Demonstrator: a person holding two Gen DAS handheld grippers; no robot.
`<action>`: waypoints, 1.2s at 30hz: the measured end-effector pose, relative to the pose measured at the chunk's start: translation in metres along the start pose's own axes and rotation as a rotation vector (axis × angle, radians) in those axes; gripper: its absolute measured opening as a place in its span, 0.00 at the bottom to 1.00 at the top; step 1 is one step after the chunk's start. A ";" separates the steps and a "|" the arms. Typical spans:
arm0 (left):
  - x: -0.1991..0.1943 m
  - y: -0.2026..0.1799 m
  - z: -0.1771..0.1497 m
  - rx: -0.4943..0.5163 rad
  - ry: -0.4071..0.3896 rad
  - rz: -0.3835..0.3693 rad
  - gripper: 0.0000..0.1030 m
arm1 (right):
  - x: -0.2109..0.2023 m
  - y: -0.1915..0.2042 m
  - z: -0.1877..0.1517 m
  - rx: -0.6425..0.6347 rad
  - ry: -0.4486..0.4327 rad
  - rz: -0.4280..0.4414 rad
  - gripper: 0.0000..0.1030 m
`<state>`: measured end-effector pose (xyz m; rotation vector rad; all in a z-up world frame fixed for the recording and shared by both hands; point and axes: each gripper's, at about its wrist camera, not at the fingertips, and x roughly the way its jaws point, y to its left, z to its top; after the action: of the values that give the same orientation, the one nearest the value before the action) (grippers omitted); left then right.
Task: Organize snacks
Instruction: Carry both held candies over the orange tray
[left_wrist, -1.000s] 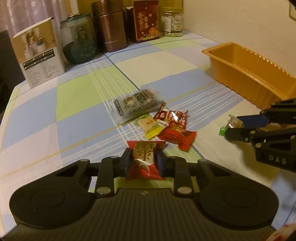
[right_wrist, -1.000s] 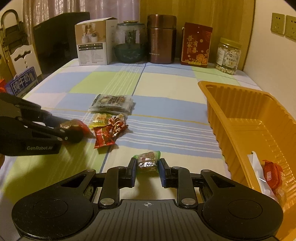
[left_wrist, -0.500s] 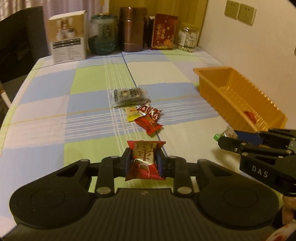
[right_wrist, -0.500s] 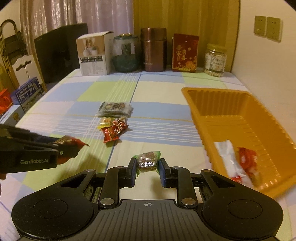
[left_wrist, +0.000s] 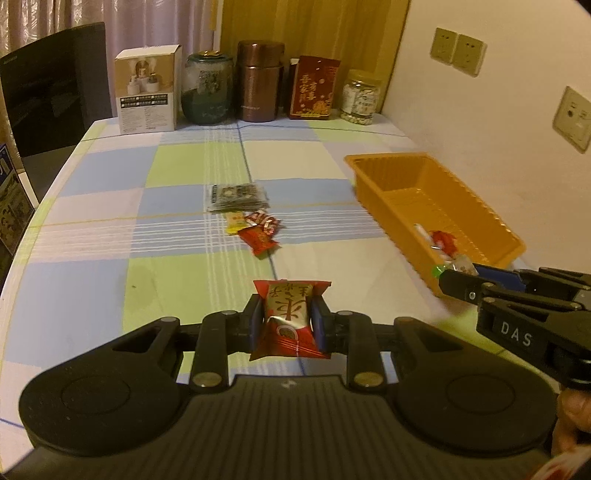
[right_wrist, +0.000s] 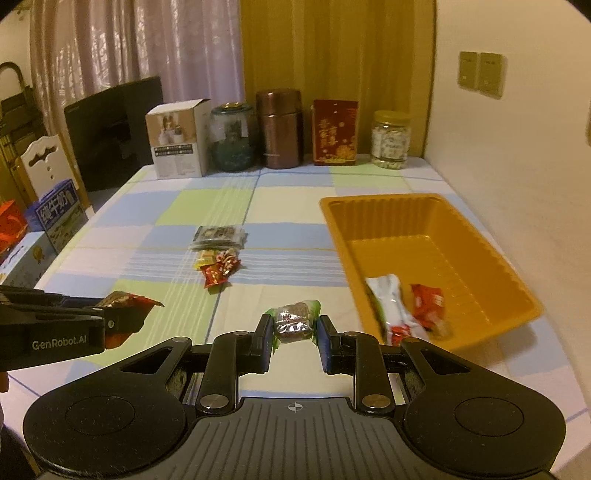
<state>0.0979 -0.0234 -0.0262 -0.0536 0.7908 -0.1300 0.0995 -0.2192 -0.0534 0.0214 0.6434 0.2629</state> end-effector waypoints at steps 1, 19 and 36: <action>-0.003 -0.004 -0.001 0.003 0.000 -0.005 0.24 | -0.004 -0.002 -0.001 0.003 -0.002 -0.004 0.25; -0.023 -0.050 -0.005 0.056 -0.013 -0.064 0.24 | -0.052 -0.042 -0.012 0.046 -0.038 -0.087 0.25; -0.008 -0.091 0.010 0.099 -0.002 -0.127 0.24 | -0.055 -0.076 -0.006 0.096 -0.054 -0.126 0.25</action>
<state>0.0912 -0.1126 -0.0046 -0.0100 0.7784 -0.2890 0.0715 -0.3069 -0.0331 0.0800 0.6005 0.1092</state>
